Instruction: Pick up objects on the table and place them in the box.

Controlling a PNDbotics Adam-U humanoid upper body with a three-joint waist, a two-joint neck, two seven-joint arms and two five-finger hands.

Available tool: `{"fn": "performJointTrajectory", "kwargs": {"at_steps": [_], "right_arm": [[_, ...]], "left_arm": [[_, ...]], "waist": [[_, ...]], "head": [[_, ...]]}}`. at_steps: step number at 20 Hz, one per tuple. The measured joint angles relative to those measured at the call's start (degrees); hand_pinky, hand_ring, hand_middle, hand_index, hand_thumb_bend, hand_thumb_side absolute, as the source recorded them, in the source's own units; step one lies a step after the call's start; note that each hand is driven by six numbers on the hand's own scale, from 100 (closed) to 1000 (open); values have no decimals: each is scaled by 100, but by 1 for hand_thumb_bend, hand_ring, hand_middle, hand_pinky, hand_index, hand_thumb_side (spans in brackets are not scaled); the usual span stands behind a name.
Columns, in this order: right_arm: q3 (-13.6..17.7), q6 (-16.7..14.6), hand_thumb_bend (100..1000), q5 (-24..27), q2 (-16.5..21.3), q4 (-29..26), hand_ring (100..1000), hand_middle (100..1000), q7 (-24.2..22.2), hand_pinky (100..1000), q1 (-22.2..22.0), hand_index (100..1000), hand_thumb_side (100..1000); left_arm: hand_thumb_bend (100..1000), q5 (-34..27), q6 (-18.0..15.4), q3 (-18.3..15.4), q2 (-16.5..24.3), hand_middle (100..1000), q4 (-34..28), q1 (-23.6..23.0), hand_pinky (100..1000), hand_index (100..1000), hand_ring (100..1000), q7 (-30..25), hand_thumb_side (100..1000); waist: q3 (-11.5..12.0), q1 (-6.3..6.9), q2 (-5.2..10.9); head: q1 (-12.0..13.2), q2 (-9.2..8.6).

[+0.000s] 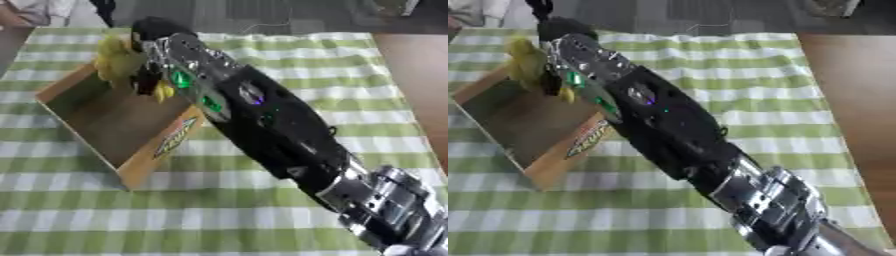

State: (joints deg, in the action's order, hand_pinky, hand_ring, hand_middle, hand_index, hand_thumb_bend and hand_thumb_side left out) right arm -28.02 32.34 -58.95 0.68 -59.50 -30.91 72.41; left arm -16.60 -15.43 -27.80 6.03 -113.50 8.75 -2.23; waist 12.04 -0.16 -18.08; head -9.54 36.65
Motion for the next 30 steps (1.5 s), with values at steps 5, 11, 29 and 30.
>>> {"fn": "performJointTrajectory", "kwargs": {"at_steps": [5,11,29,30], "right_arm": [[-26,-169,100,78,-156,302,871,651,41,799,-38,792,339],[-28,-356,406,105,-199,397,932,805,-138,834,-33,950,528],[126,-71,585,165,348,-971,940,774,-394,857,175,957,694],[142,-23,462,244,471,-1212,928,762,-408,850,175,938,722]], "left_arm": [[100,-1,2,1,0,600,0,18,689,696,633,-2,888],[100,-2,3,1,0,601,0,34,689,696,633,-3,888],[100,-4,0,2,1,600,0,2,688,697,632,7,886],[100,-4,-4,1,1,600,0,-10,688,697,632,14,886]], "waist": [[13,-8,-7],[16,-27,-8],[-119,40,89],[-130,44,98]], "head": [[-24,0],[-84,4],[-167,106],[-162,107]]}}
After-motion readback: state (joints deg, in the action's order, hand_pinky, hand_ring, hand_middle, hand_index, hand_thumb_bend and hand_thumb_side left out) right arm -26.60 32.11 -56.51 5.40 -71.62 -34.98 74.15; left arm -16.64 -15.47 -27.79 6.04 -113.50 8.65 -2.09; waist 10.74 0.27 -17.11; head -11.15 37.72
